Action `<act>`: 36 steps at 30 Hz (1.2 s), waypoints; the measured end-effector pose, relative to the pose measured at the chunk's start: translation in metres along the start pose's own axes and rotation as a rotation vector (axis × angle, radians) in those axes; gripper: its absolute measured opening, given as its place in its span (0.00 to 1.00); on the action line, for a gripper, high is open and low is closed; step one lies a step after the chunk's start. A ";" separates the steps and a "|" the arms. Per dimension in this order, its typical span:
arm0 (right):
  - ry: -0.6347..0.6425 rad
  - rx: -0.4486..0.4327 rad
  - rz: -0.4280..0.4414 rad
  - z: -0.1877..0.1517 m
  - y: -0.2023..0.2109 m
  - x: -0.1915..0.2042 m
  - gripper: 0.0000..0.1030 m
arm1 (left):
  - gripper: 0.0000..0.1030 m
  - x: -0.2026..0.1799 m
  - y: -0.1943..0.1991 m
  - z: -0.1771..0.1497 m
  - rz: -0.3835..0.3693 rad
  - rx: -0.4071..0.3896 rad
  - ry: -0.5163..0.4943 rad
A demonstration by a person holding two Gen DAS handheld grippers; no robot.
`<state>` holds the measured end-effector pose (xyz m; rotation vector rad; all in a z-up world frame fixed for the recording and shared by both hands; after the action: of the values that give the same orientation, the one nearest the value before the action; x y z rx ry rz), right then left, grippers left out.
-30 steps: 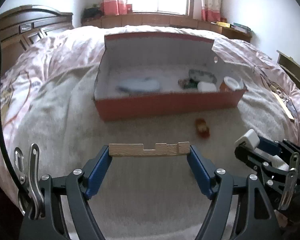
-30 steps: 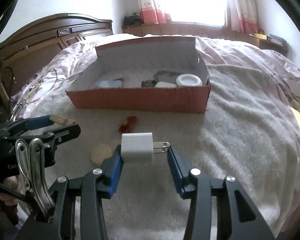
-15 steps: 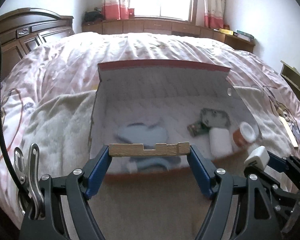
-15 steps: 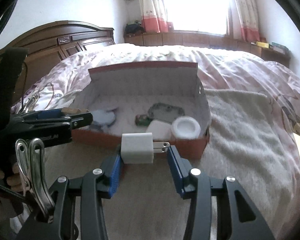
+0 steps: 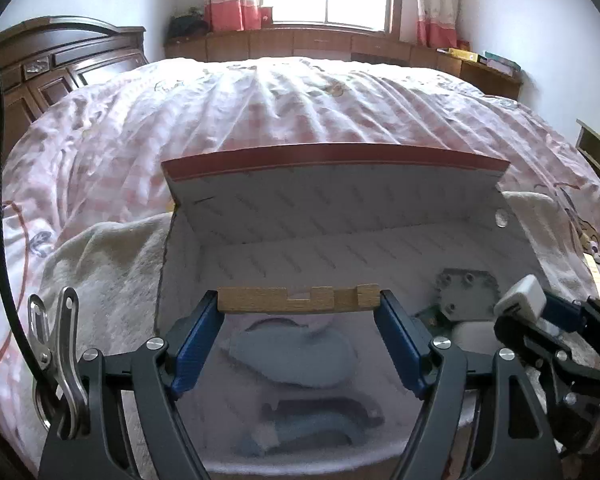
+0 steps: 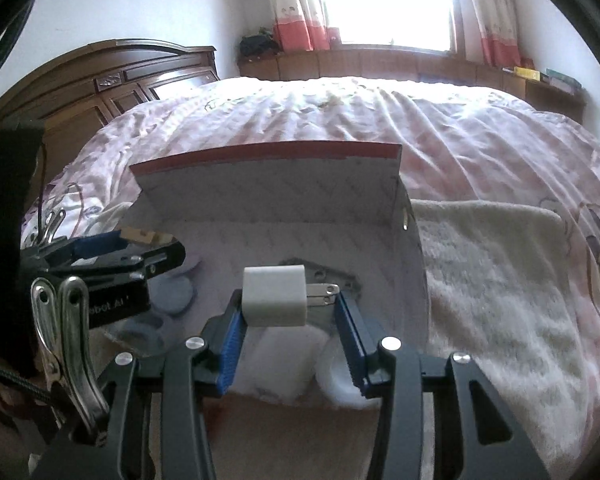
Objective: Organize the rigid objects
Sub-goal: 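Carry the wooden stick and white plug into the box and release both, then withdraw both grippers from the box toward the wooden disc and red figurine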
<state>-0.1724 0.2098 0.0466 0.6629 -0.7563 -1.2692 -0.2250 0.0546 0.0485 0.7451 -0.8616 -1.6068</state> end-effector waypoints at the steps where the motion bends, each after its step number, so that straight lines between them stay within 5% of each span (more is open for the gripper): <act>1: -0.001 0.003 -0.002 0.004 -0.003 -0.001 0.45 | 0.76 0.000 -0.003 0.002 0.006 0.005 0.001; 15: -0.019 0.040 -0.043 0.020 -0.030 -0.015 0.51 | 0.76 -0.001 -0.041 0.013 0.034 0.104 0.010; 20: -0.025 0.018 -0.053 0.021 -0.025 -0.017 0.64 | 0.76 -0.005 -0.038 0.013 0.055 0.079 -0.006; 36: -0.024 -0.017 -0.027 0.013 -0.010 -0.010 0.65 | 0.76 -0.005 -0.024 0.001 0.034 0.072 -0.010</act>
<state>-0.1905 0.2177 0.0451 0.6476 -0.7574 -1.3090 -0.2378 0.0625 0.0289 0.7692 -0.9388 -1.5572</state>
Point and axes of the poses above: each gripper's, at about its wrist camera, not at the fingertips, and y roughly against the way its jaws point, x to its left, z to its top, the point moved 6 cm from there along -y, roughly the way its jaws point, and after that the axes turned 14 degrees about x, right-handed, at the moved point
